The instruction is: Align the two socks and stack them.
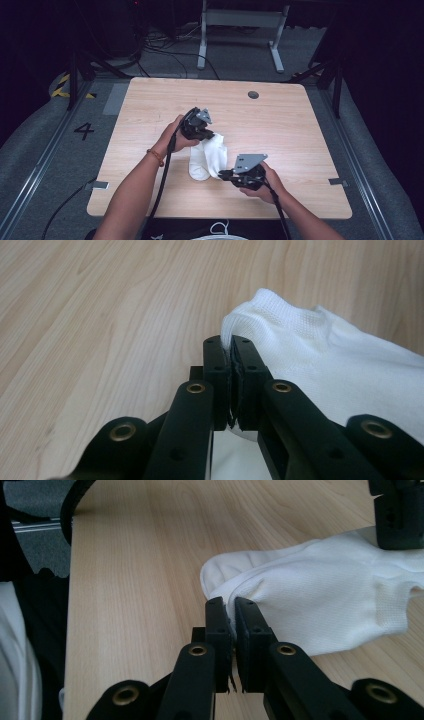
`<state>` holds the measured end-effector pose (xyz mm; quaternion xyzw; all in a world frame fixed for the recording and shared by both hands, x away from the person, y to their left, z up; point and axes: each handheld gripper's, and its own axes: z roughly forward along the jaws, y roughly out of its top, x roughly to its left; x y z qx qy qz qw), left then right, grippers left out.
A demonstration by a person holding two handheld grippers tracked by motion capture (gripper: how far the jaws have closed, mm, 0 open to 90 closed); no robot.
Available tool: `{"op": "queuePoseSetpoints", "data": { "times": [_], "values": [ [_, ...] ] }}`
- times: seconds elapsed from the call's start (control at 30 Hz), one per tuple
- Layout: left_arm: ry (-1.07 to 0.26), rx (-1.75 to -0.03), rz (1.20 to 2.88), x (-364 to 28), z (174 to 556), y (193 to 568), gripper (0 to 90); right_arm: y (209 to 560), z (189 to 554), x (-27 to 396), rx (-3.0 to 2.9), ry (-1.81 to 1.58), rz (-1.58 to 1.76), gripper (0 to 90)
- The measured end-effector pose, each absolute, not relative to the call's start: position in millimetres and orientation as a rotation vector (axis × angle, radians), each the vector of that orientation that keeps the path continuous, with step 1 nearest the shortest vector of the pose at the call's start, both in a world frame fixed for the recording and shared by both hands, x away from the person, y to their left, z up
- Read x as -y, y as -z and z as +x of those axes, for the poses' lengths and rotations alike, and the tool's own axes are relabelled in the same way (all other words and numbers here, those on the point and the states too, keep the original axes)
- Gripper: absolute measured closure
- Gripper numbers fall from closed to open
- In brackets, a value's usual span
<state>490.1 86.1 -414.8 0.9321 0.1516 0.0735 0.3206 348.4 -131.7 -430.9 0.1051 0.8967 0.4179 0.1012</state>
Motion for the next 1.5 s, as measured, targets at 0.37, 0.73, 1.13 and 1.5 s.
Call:
{"op": "queuePoseSetpoints", "data": {
  "times": [0.37, 0.73, 1.13, 1.5],
  "values": [
    [-0.147, -0.504, 2.509, -115.6, 500.9, 457.7, 85.9, 461.7, 364.3, 84.9, -2.746, -1.137, 0.309, 85.7],
    [-0.084, -0.502, 2.486, -119.3, 476.8, 460.2, 86.4, 465.4, 361.4, 111.5, -2.849, -1.038, 0.248, 85.7],
    [-0.115, -0.439, 2.493, -113.4, 441.5, 450.7, 87.0, 461.1, 342.2, 144.6, -2.865, -1.056, 0.185, 85.7],
    [-0.143, -0.427, 2.463, -112.3, 460.9, 437.9, 86.3, 434.4, 332.8, 123.5, -2.765, -1.102, 0.125, 85.7]
  ]
}}
